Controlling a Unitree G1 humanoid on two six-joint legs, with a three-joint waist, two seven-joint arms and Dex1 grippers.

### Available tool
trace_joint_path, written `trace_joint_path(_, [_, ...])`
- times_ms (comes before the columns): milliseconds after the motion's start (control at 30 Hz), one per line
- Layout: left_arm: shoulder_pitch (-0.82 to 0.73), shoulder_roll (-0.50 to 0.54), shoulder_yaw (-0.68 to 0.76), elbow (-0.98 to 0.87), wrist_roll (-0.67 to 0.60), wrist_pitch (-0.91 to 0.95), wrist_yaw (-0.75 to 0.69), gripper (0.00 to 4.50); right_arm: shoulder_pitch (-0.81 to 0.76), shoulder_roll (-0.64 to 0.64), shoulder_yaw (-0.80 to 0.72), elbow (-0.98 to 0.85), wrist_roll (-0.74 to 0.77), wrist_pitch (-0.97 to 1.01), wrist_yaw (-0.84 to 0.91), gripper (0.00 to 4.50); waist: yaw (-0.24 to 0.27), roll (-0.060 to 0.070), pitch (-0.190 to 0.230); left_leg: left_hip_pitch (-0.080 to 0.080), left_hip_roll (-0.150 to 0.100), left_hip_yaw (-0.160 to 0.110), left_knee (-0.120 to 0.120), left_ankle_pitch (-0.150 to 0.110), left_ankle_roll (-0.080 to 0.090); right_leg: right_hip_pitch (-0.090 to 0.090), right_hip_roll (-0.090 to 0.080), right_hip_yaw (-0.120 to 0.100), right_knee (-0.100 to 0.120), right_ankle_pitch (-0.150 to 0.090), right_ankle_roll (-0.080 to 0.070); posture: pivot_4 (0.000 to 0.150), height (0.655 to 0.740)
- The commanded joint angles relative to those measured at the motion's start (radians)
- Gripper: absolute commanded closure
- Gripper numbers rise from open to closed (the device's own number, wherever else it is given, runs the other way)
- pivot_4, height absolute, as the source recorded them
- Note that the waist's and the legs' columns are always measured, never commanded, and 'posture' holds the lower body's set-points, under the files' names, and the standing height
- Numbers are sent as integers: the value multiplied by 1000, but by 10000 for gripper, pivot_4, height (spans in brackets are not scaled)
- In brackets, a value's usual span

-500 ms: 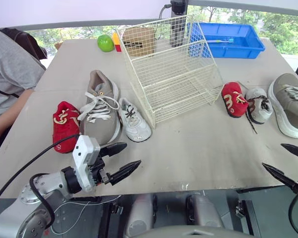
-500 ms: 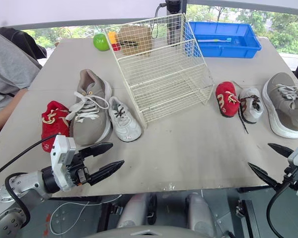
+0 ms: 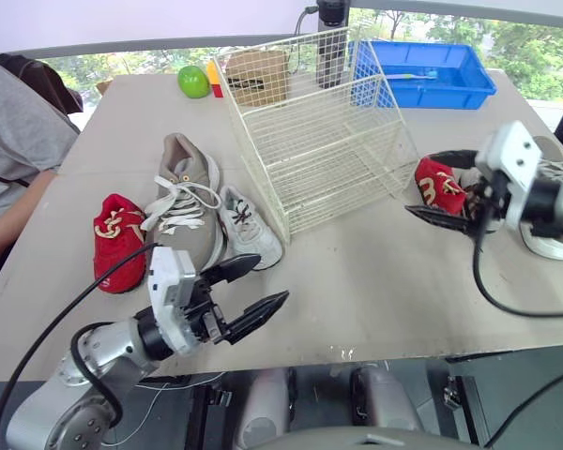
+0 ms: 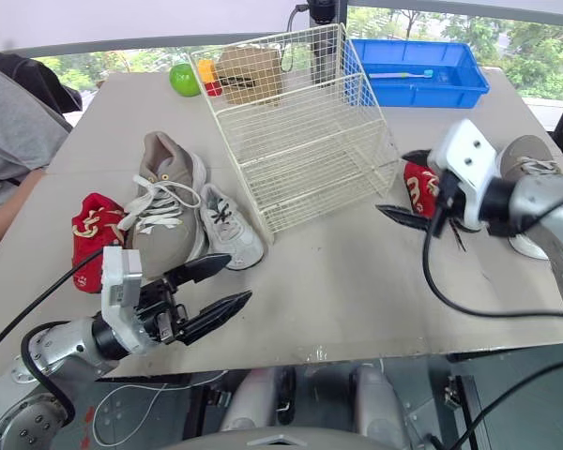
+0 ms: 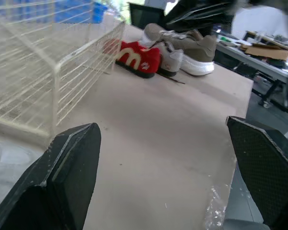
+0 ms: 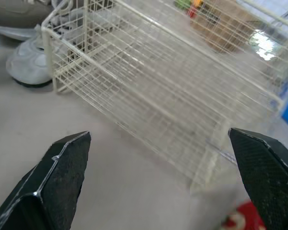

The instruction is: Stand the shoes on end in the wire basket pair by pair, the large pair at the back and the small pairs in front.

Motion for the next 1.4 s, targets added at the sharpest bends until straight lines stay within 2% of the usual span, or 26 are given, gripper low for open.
trace_joint_path(33, [1, -11, -43, -75, 38, -37, 23, 0, -139, -2, 128, 172, -127, -114, 139, 422, 2, 0, 0, 0, 0, 0, 0, 0, 0, 0, 0, 0, 0, 0, 0, 1500, 7400])
trace_joint_path(100, [15, -20, -99, -126, 82, -42, 56, 0, -259, 51, 231, 358, -237, -275, 225, 422, 1, -1, 0, 0, 0, 1, 0, 0, 0, 0, 0, 0, 0, 0, 0, 1500, 7400])
trace_joint_path(200, [32, -52, -208, -216, 148, -34, 143, 0, -443, 160, 400, 733, -438, -581, 333, 422, -14, 0, 1, 2, 0, 3, 1, 0, 0, 2, 1, 0, 0, 0, 0, 1500, 7400])
trace_joint_path(300, [63, -54, -295, -242, 209, -72, 193, 0, -570, 257, 449, 996, -531, -756, 352, 7354, -21, 0, 2, 3, 0, 4, 1, 0, 0, 3, 1, 0, 1, 0, 0, 1500, 7400])
trace_joint_path(467, [109, -52, -410, -242, 301, -167, 268, 0, -674, 319, 458, 1219, -605, -923, 405, 26363, -17, 2, 2, 1, 1, 2, 0, 0, 0, 1, 2, -1, 2, 0, 0, 1500, 7400])
trace_joint_path(600, [133, -48, -480, -242, 350, -221, 324, 0, -703, 340, 417, 1263, -602, -921, 445, 44596, -16, 2, 3, 1, 1, 2, 0, 0, 0, 1, 1, -1, 2, 0, 0, 1500, 7400])
trace_joint_path(700, [148, -53, -499, -242, 357, -244, 370, 0, -668, 316, 365, 1124, -561, -755, 511, 44596, -16, 4, 4, 2, 1, 1, 0, 0, 0, 1, 1, -1, 2, 0, 0, 1500, 7400])
trace_joint_path(900, [113, -80, -419, -232, 282, -199, 404, 0, -459, 214, 307, 555, -514, -277, 574, 44596, -9, 5, 4, 1, 1, -1, 0, 0, 0, -1, -1, -1, 2, 0, 0, 1500, 7400])
trace_joint_path(1000, [45, -69, -317, -160, 190, -184, 368, 0, -368, 194, 293, 345, -508, -94, 534, 44596, -10, 5, 4, 1, 1, -1, 0, 0, 0, -1, 0, -1, 2, 0, 0, 1500, 7400])
trace_joint_path(1200, [-37, -28, -136, 10, 35, -176, 239, 0, -282, 167, 276, 148, -502, 92, 452, 44596, -15, 5, 4, 2, 1, 0, 0, 0, 0, -1, 1, -2, 4, 0, 0, 1500, 7400])
trace_joint_path(1400, [-31, -15, -99, 53, 31, -185, 148, 0, -250, 124, 269, 86, -472, 150, 418, 44596, -14, 5, 4, 0, 0, 2, 0, 0, 0, -1, 0, -2, 3, 0, 0, 1500, 7400])
